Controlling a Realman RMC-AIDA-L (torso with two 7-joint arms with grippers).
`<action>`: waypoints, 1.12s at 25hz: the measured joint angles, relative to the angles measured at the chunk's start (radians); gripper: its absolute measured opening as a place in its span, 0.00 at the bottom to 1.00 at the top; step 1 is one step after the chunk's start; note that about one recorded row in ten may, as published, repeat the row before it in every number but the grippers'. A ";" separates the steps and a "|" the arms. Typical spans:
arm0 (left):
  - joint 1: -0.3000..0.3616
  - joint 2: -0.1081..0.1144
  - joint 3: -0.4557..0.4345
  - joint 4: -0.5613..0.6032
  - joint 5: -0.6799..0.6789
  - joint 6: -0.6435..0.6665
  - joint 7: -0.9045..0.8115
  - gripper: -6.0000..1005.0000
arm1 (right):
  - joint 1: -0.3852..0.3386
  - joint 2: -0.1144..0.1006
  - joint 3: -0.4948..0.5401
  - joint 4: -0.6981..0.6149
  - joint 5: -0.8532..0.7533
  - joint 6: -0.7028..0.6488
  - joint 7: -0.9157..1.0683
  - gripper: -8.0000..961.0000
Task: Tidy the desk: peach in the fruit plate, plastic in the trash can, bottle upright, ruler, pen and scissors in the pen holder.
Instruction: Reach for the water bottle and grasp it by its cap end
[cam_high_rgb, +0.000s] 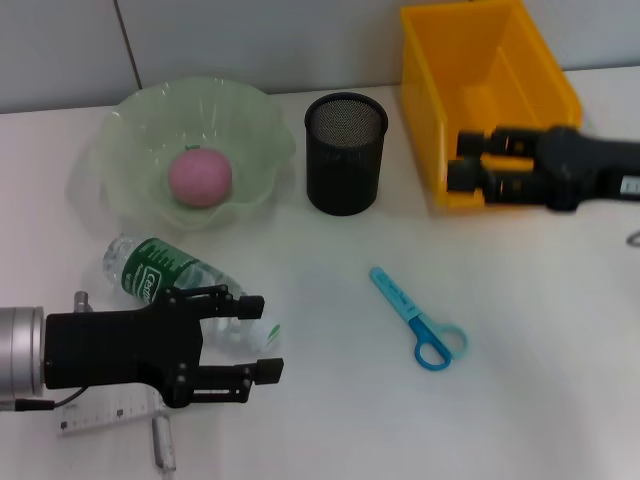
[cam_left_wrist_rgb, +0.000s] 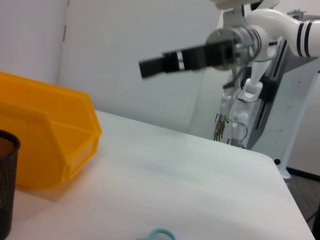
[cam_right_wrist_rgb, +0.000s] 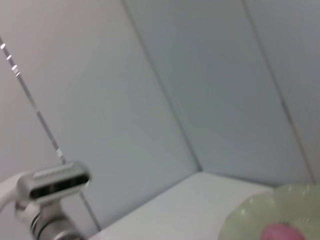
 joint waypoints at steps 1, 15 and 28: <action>0.000 0.000 0.000 0.000 -0.002 0.000 0.000 0.76 | 0.000 0.000 -0.002 0.009 -0.014 -0.010 -0.012 0.77; -0.001 0.004 -0.013 0.008 0.003 -0.007 -0.010 0.76 | 0.027 0.017 -0.007 0.079 -0.252 -0.033 -0.099 0.77; -0.138 0.001 0.023 0.200 0.143 -0.029 -0.071 0.75 | 0.031 -0.013 -0.007 0.079 -0.302 -0.038 -0.045 0.76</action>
